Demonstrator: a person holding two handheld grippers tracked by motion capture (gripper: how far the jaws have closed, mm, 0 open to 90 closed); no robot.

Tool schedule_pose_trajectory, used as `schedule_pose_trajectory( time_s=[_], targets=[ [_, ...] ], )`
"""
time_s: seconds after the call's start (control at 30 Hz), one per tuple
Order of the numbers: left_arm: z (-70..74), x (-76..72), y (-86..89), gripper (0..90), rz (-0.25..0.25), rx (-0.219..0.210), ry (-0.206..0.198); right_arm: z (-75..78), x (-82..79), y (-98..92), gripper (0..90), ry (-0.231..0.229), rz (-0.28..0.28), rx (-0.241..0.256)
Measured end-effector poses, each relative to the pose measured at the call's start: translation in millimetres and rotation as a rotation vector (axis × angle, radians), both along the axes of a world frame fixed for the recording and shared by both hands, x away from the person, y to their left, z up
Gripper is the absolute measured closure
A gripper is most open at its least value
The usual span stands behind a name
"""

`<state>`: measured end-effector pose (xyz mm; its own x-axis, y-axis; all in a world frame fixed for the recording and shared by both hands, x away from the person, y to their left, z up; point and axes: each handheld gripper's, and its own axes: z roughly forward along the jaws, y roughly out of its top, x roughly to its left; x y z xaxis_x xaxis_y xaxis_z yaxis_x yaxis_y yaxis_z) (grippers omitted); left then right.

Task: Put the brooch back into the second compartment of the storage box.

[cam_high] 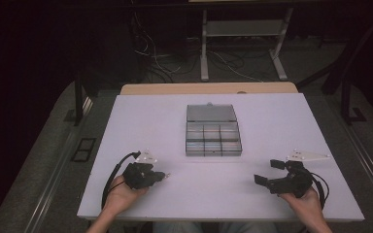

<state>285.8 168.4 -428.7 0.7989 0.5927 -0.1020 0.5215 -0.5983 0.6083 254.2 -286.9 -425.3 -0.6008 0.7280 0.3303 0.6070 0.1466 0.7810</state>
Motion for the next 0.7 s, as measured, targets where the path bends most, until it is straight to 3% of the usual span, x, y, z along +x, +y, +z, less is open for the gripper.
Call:
schedule_pose_trajectory(
  time_s=[0.1, 0.4, 0.7],
  targets=[
    [-1.7, 1.2, 3.3, 89.0, 0.009, -0.033, 0.032, 0.0, 0.0, -0.5, 0.6, -0.002, -0.001, -0.002],
    [-1.3, 3.1, 6.3, 89.2, 0.01, -0.068, 0.051, -0.4, 0.1, -1.4, 0.6, 0.002, -0.007, -0.003],
    [8.9, 7.2, 13.3, 89.3, 0.04, -0.17, 0.061, -1.4, -1.2, -2.3, 0.6, 0.011, -0.004, -0.009]
  ],
)
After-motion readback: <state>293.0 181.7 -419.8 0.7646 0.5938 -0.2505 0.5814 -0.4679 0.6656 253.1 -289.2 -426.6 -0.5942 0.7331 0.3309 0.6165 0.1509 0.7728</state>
